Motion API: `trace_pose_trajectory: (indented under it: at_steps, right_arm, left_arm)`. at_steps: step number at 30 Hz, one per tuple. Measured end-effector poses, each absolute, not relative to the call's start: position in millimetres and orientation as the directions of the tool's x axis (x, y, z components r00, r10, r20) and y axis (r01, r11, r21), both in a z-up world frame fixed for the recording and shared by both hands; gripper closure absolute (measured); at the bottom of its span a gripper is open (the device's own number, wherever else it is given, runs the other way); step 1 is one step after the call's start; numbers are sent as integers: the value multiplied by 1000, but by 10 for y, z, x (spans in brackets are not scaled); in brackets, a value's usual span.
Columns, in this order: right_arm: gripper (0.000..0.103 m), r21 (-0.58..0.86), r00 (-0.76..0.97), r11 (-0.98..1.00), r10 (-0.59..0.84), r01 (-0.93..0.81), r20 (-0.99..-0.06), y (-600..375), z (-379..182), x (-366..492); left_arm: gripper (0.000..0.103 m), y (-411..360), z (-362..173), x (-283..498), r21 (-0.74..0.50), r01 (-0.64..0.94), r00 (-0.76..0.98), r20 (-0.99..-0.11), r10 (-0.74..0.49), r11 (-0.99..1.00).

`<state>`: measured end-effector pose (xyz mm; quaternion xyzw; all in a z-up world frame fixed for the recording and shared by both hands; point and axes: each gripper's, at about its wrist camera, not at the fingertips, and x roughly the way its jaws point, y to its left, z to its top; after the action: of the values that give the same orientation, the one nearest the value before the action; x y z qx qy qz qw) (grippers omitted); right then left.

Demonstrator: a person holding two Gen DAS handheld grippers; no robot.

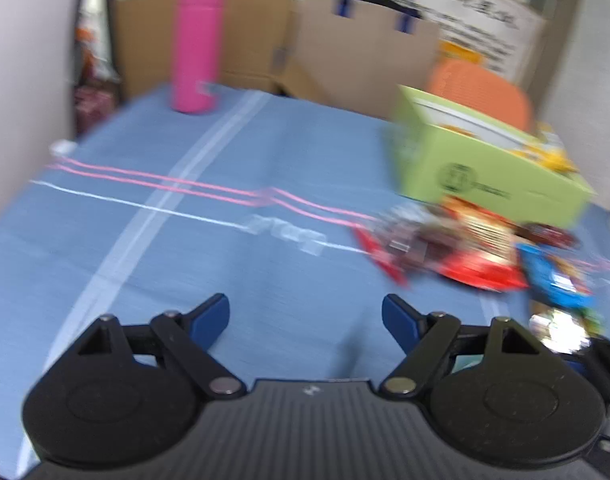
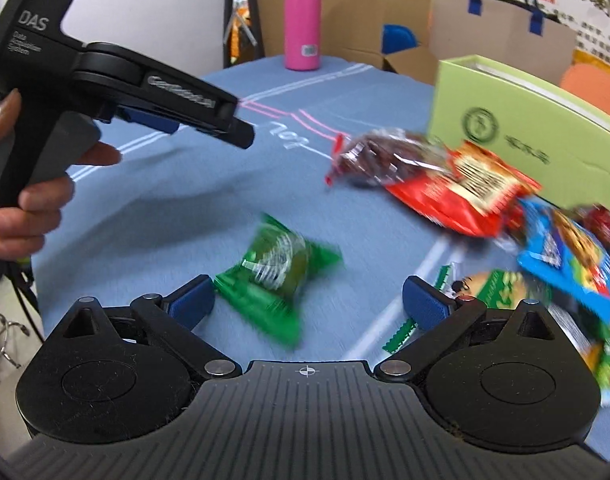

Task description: Organize snacks

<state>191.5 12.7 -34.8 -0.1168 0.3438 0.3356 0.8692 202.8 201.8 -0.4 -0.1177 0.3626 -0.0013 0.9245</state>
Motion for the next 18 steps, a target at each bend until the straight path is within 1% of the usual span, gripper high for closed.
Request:
trace_pose_trajectory:
  at_steps: [2,4,7,9,11,13,15,16,18]
  right_arm:
    - [13,55,534,749,519,-660,-667,97,-280,1836]
    - [13,75,536,742,546,-666,-643,121,-220,1723]
    - [14,67,549,729,569,-681,-612,235,-167,1631]
    - [15,51,559,734,559,-678,-613,279,-170,1649]
    - [19,63,559,745,550,-664,-621,279,-181,1696]
    - [26,90,553,751,556,-654,-621,248,-194,1738]
    - [27,96,552,758,549,-645,-628,229,-227,1750]
    - [30,91,552,762,540,-641,-635,217,-234,1745]
    - [30,111,562,772,544,-626,-623,145,-229,1697]
  left_arm:
    - [23,1982,-1,2011,-296,-25,713,-674,-191,955]
    - [23,1944,-6,2007,-341,8,693,-676,-252,940]
    - [23,1914,-25,2030,-337,13,675,-692,-257,941]
    - [23,1918,-39,2018,-353,25,659,-698,-281,935]
    - [23,1948,-59,2017,-413,37,634,-694,-341,910]
    - [24,1929,-73,2033,-455,55,613,-687,-390,889]
    - [24,1849,-98,2051,-447,64,597,-699,-394,892]
    - [24,1804,-109,2059,-436,72,592,-705,-390,897]
    - [24,1736,-138,2091,-435,85,581,-710,-399,897]
